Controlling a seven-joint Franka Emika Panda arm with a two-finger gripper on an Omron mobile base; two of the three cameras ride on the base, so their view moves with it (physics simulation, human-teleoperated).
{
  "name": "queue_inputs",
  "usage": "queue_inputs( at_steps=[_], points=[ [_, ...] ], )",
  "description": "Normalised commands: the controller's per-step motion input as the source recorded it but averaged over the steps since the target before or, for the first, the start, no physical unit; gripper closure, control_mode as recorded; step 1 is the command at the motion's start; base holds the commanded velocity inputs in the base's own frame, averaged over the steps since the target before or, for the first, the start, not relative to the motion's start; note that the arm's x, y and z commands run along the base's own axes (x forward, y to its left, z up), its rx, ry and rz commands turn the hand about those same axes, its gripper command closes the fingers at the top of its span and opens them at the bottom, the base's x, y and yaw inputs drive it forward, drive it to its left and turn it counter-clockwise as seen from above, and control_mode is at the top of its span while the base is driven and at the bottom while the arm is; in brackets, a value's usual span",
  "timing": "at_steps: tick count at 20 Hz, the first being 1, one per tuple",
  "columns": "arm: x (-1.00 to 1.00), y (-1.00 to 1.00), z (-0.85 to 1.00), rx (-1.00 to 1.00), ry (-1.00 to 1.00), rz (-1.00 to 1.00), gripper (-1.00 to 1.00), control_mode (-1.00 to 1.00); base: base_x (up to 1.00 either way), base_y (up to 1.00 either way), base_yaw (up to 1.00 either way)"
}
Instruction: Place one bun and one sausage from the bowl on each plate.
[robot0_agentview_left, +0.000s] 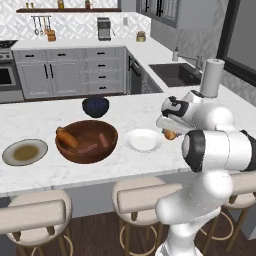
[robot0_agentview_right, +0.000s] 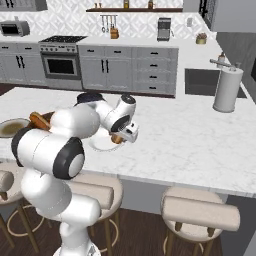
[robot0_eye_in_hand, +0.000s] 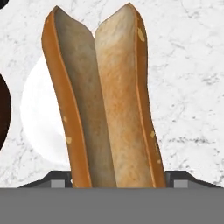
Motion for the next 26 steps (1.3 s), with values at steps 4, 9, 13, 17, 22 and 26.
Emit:
queue_inputs(
  at_steps=[4, 9, 13, 17, 22, 26],
  points=[
    [0.98, 0.09, -0.37, -0.05, 0.00, 0.26, 1.00, -1.00, 0.00, 0.00, 0.00],
    [0.46, 0.73, -0.43, -0.25, 0.08, 0.14, 1.00, -1.00, 0.00, 0.00, 0.00],
    [0.30, 0.12, -0.94, -0.12, 0.21, 0.13, 1.00, -1.00, 0.00, 0.00, 0.00],
    [0.17, -0.39, -0.47, 0.06, 0.04, 0.14, 1.00, -1.00, 0.00, 0.00, 0.00],
    [0.02, 0.10, 0.12, 0.00, -0.13, 0.08, -1.00, -1.00, 0.00, 0.00, 0.00],
    [0.00, 0.34, 0.08, -0.08, -0.01, 0.09, -1.00, -1.00, 0.00, 0.00, 0.00]
  ],
)
